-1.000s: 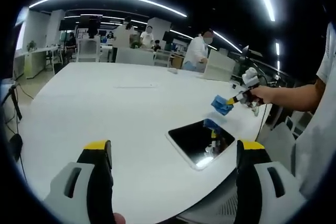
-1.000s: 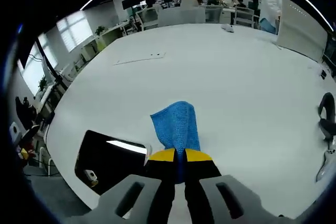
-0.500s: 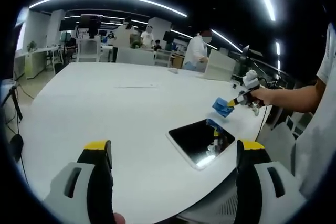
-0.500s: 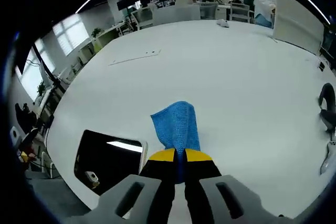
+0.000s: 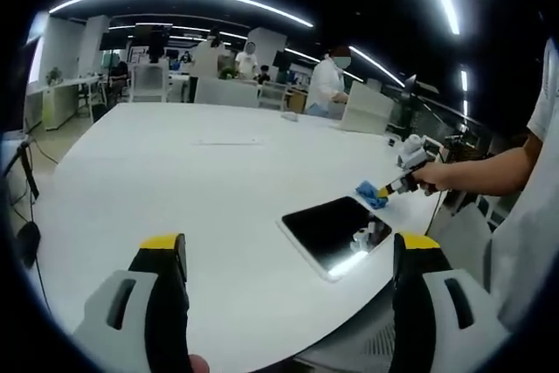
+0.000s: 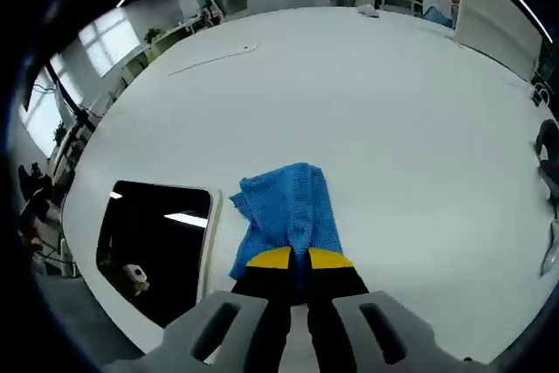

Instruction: Wipe the mirror surface with the cleaning cloth until all visible marks leave the cleaned area.

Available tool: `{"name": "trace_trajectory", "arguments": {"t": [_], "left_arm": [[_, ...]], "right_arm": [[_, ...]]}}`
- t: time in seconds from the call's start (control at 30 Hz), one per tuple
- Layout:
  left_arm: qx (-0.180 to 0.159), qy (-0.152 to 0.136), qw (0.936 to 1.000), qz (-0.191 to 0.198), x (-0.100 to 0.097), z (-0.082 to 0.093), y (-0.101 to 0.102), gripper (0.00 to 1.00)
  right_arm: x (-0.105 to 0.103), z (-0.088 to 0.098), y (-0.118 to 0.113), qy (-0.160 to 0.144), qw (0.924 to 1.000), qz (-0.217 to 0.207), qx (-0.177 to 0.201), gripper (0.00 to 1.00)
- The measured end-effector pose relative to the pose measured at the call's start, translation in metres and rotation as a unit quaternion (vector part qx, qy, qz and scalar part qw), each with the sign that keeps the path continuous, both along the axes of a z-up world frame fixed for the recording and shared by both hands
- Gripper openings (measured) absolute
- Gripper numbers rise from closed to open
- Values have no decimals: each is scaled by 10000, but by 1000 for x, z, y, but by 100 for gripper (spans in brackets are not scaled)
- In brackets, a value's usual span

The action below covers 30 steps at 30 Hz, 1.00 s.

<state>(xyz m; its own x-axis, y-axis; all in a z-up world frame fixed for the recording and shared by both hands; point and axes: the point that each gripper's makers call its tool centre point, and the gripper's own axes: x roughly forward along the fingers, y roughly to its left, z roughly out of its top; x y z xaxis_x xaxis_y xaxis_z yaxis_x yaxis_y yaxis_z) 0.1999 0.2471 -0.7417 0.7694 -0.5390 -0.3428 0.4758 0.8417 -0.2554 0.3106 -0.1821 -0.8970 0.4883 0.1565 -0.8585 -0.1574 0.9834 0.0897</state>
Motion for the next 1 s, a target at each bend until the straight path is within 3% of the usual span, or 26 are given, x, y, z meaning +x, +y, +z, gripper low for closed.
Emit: {"name": "trace_trajectory", "arguments": {"t": [0.07, 0.3, 0.37, 0.57, 0.67, 0.73, 0.9, 0.93, 1.0], "left_arm": [[5, 11, 10000, 10, -1, 0, 1, 99], [2, 13, 10000, 32, -2, 0, 1, 99], [-10, -8, 10000, 41, -2, 2, 0, 99], [3, -12, 10000, 27, -2, 1, 0, 99], [-11, -35, 10000, 39, -2, 3, 1, 99], [-8, -46, 10000, 35, -1, 3, 0, 99], [-13, -59, 10000, 38, -1, 2, -1, 99], [-13, -52, 10000, 42, -1, 1, -1, 99], [2, -62, 10000, 28, 0, 1, -2, 99]], "right_arm": [[6, -2, 0, -230, 9994, 251, -88, 0], [4, -2, 0, -197, 9992, 309, -156, 0], [4, -2, -1, -189, 9998, -34, 70, 0], [1, 2, 3, -328, 9993, 170, 14, 4], [-4, 13, 11, -446, 9986, 174, 215, 19], [3, 27, 11, -864, 9956, 314, 204, 30], [12, 56, 0, -1496, 9879, 283, 280, 56], [14, 63, 0, -1690, 9844, 406, 271, 64], [19, 79, 0, -2283, 9702, 814, 58, 79]]}}
